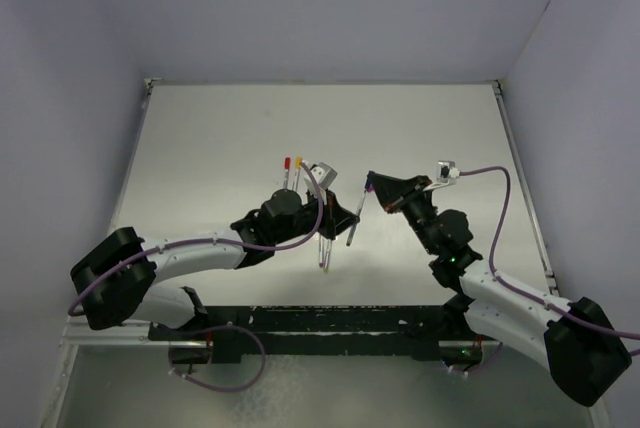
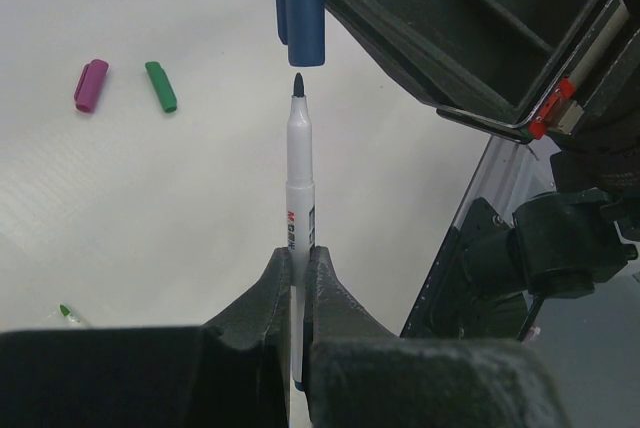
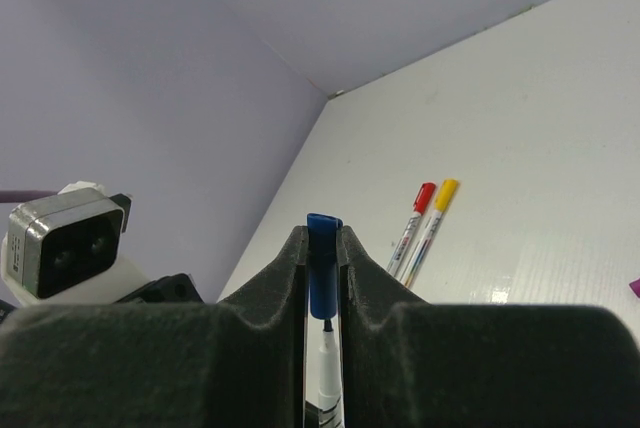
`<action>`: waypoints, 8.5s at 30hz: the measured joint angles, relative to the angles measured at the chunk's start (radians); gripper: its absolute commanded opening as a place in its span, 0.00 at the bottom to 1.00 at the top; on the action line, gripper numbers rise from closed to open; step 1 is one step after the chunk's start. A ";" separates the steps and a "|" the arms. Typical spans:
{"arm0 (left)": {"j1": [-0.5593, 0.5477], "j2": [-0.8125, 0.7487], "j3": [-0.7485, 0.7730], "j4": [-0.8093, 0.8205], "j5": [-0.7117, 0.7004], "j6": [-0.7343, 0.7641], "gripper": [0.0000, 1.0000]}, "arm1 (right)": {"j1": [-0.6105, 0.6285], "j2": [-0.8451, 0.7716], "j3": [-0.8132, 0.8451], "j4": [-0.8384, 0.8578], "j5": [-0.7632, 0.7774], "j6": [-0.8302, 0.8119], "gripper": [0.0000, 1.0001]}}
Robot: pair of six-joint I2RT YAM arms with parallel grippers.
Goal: Insert the pens into the pen caps
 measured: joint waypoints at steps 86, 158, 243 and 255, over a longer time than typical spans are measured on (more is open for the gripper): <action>0.208 0.144 0.220 -0.307 -0.214 0.106 0.00 | 0.273 -0.135 0.288 -0.664 0.425 -0.280 0.95; 0.130 0.224 0.366 -0.862 -0.389 0.066 0.47 | 0.271 -0.099 0.282 -1.018 0.608 -0.131 1.00; -0.078 0.149 0.215 -0.999 -0.403 -0.095 0.00 | 0.175 0.093 0.401 -1.052 0.628 -0.141 0.35; -0.078 -0.111 0.197 -1.008 -0.426 -0.077 0.00 | 0.061 0.504 0.671 -1.093 0.497 -0.130 0.22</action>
